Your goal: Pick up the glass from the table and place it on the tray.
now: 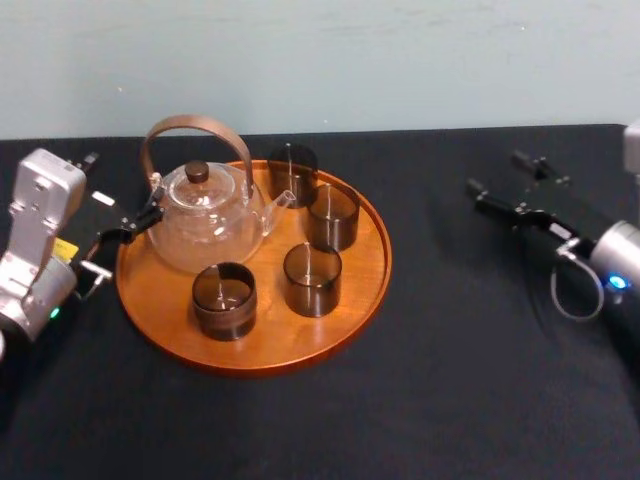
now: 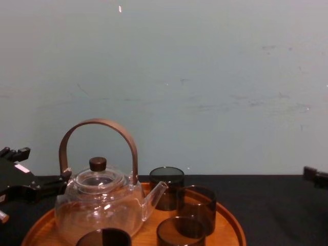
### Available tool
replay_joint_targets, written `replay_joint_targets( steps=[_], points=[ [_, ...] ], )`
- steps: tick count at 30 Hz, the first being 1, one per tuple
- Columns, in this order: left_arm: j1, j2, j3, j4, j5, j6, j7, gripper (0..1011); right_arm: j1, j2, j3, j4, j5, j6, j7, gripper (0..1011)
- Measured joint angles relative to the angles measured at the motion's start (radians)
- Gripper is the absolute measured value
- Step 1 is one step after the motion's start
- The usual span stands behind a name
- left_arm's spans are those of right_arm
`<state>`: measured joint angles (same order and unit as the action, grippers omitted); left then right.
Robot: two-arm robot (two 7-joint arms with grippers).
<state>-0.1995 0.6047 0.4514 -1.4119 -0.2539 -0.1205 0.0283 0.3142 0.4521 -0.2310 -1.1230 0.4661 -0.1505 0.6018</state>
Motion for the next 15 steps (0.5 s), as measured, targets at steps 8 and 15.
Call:
replay_joint_targets(
  steps=[8,15],
  points=[
    [0.000,0.000,0.000,0.000,0.000,0.000,0.000,1010,-0.011,0.010,0.028,0.003,0.009,-0.011,-0.037,1003],
    [0.000,0.000,0.000,0.000,0.000,0.000,0.000,1010,-0.010,0.009,0.025,0.003,0.009,-0.011,-0.034,1002]
  ],
)
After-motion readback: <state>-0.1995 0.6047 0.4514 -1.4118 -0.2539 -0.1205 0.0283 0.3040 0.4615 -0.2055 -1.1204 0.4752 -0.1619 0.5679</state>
